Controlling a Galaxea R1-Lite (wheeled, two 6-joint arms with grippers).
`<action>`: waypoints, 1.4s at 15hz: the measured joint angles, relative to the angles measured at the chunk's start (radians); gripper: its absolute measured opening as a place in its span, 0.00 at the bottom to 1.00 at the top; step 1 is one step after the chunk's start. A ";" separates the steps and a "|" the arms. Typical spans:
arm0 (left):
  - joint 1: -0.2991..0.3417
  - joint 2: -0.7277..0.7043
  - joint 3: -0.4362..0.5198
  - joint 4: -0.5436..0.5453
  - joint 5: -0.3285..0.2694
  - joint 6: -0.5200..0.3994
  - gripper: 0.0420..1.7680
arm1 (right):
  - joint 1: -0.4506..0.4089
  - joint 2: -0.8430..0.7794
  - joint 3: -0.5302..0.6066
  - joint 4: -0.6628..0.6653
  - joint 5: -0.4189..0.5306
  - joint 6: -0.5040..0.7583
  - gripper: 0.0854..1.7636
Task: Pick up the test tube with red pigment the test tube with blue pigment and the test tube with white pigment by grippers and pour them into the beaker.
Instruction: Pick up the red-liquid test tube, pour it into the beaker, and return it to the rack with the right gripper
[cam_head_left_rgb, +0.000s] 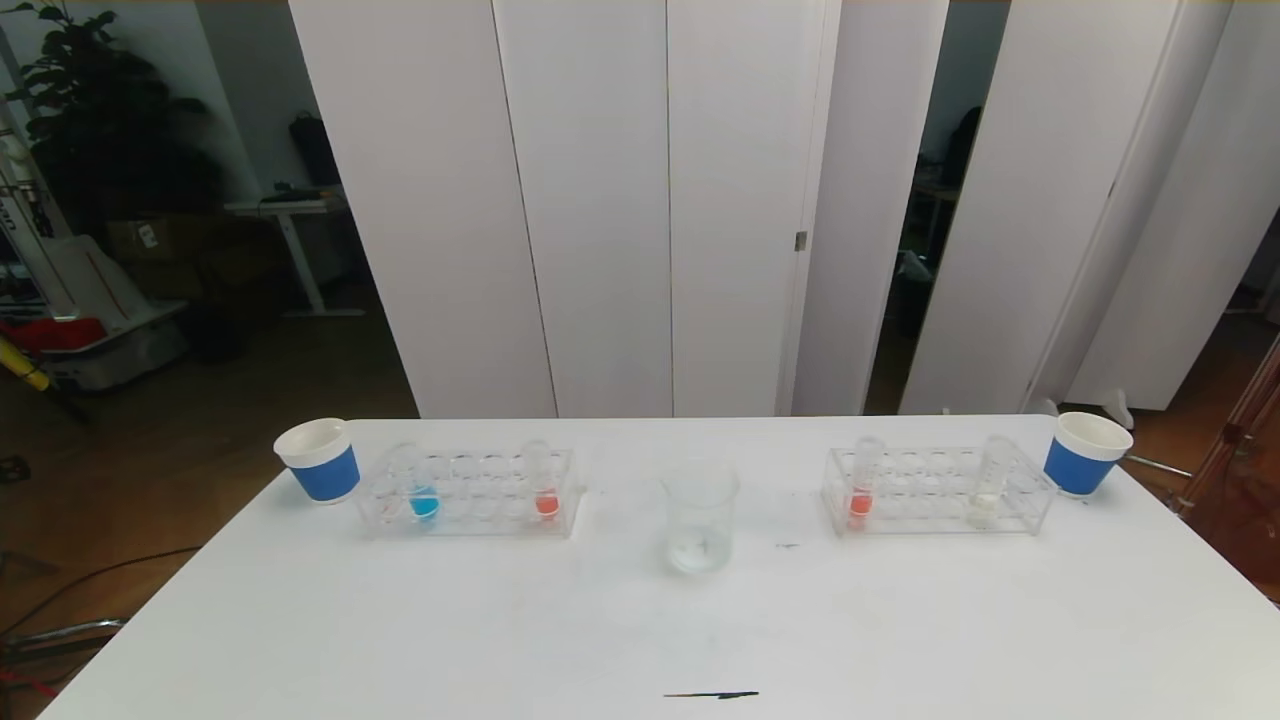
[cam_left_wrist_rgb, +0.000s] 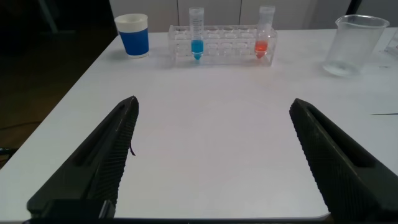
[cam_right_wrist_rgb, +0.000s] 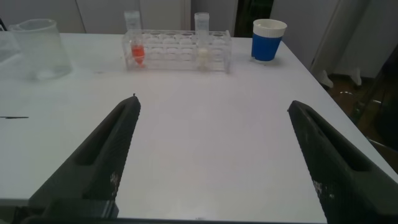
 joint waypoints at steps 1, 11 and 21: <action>0.000 0.000 0.000 0.000 0.000 0.000 0.98 | 0.000 0.000 0.000 0.003 0.000 0.000 0.97; 0.000 0.000 0.000 0.000 0.000 0.000 0.98 | 0.002 0.000 -0.001 0.003 0.000 0.000 0.97; 0.000 0.000 0.000 0.000 0.000 0.000 0.98 | 0.002 0.000 -0.001 0.004 0.000 0.000 0.97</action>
